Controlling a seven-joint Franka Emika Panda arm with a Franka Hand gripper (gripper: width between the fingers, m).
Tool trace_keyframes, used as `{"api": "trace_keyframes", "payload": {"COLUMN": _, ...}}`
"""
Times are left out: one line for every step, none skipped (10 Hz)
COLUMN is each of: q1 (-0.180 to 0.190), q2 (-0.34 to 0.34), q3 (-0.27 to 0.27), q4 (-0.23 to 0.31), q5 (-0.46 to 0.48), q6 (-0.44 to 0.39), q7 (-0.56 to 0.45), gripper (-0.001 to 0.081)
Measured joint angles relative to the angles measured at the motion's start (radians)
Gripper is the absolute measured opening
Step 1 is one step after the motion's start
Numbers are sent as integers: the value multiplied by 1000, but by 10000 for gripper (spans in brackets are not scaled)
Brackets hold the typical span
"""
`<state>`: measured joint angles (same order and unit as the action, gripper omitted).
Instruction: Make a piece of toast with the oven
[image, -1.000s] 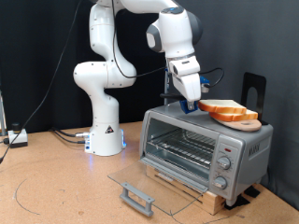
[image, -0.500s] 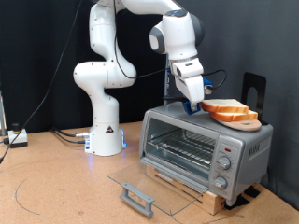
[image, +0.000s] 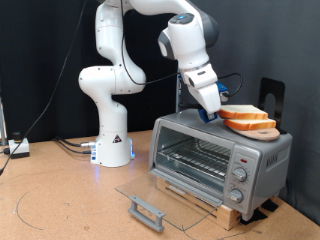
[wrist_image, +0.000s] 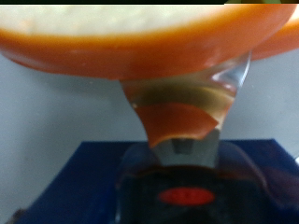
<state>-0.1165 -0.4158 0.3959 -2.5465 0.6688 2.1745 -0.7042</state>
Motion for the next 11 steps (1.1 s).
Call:
{"api": "trace_keyframes", "payload": {"q1": 0, "q2": 0, "q3": -15, "q4": 3, "q5": 16, "q6": -16, "q7": -28, "gripper": 404}}
{"api": "trace_keyframes", "payload": {"q1": -1, "q2": 0, "q3": -24, "q4": 3, "q5": 27, "q6": -18, "q7": -38, "gripper": 404}}
{"api": "trace_keyframes", "payload": {"q1": -2, "q2": 1, "q3": -33, "q4": 4, "q5": 33, "q6": -23, "q7": -40, "gripper": 404}}
{"api": "trace_keyframes", "payload": {"q1": -3, "q2": 2, "q3": -45, "q4": 7, "q5": 38, "q6": -32, "q7": -40, "gripper": 404}}
{"api": "trace_keyframes", "payload": {"q1": -6, "q2": 4, "q3": -57, "q4": 12, "q5": 46, "q6": -43, "q7": -40, "gripper": 404}}
{"api": "trace_keyframes", "payload": {"q1": -8, "q2": 4, "q3": -71, "q4": 16, "q5": 62, "q6": -46, "q7": -38, "gripper": 404}}
{"api": "trace_keyframes", "payload": {"q1": -11, "q2": 4, "q3": -84, "q4": 19, "q5": 87, "q6": -44, "q7": -38, "gripper": 404}}
{"api": "trace_keyframes", "payload": {"q1": -13, "q2": 3, "q3": -95, "q4": 22, "q5": 106, "q6": -36, "q7": -42, "gripper": 404}}
{"api": "trace_keyframes", "payload": {"q1": -13, "q2": 1, "q3": -110, "q4": 24, "q5": 118, "q6": -34, "q7": -58, "gripper": 404}}
{"api": "trace_keyframes", "payload": {"q1": -15, "q2": -4, "q3": -124, "q4": 26, "q5": 120, "q6": -35, "q7": -73, "gripper": 404}}
{"api": "trace_keyframes", "payload": {"q1": -26, "q2": -11, "q3": -121, "q4": 24, "q5": 81, "q6": -1, "q7": -53, "gripper": 404}}
